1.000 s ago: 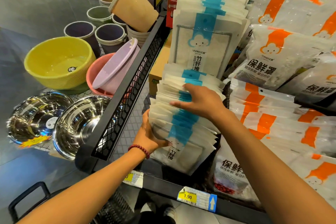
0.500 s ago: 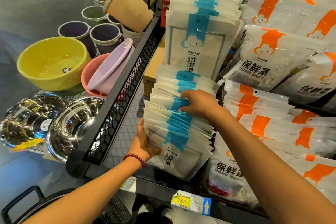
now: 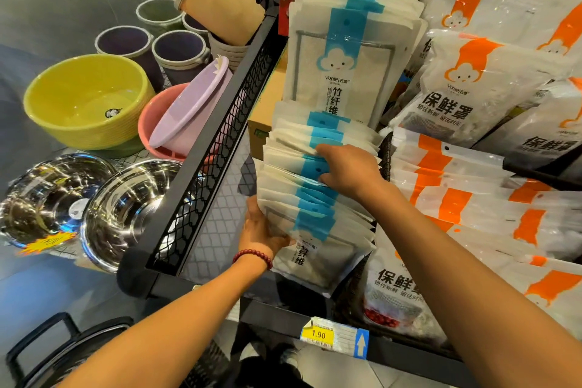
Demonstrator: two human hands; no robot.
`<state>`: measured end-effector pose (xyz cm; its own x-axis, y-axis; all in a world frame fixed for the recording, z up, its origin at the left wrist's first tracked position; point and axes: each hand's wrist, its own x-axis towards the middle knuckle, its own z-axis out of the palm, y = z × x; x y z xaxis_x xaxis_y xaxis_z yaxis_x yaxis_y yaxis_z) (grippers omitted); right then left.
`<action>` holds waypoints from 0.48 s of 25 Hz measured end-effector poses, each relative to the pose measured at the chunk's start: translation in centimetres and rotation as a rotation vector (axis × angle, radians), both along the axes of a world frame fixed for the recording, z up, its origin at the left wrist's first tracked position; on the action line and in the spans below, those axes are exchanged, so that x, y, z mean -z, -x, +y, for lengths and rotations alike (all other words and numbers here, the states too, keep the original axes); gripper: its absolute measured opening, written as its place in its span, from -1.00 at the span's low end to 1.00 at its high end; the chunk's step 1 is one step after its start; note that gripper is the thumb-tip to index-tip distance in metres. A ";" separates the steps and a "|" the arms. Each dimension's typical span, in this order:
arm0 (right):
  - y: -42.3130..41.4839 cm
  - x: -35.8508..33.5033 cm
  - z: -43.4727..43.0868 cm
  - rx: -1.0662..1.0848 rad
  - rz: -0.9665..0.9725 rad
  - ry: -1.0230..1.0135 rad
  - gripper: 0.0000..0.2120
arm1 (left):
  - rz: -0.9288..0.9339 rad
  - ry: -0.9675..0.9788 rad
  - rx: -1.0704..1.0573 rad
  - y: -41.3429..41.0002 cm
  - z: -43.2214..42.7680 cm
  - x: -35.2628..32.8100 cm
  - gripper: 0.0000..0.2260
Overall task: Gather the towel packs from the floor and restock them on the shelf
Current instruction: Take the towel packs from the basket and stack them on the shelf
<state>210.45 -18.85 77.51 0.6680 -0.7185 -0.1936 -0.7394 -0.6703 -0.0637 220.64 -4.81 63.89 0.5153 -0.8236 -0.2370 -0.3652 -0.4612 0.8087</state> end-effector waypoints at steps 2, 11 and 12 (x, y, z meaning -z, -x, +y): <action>0.2 -0.6 0.1 0.037 -0.011 -0.061 -0.69 | 0.012 -0.014 0.057 -1.0 0.8 -0.9 -0.38; 3.3 -4.1 6.8 0.045 -0.282 0.110 -0.66 | -0.050 -0.216 0.227 -4.4 4.5 -6.4 -0.42; 3.3 -4.0 8.7 -0.001 -0.357 0.090 -0.67 | -0.069 -0.211 0.220 -4.8 6.2 -7.4 -0.46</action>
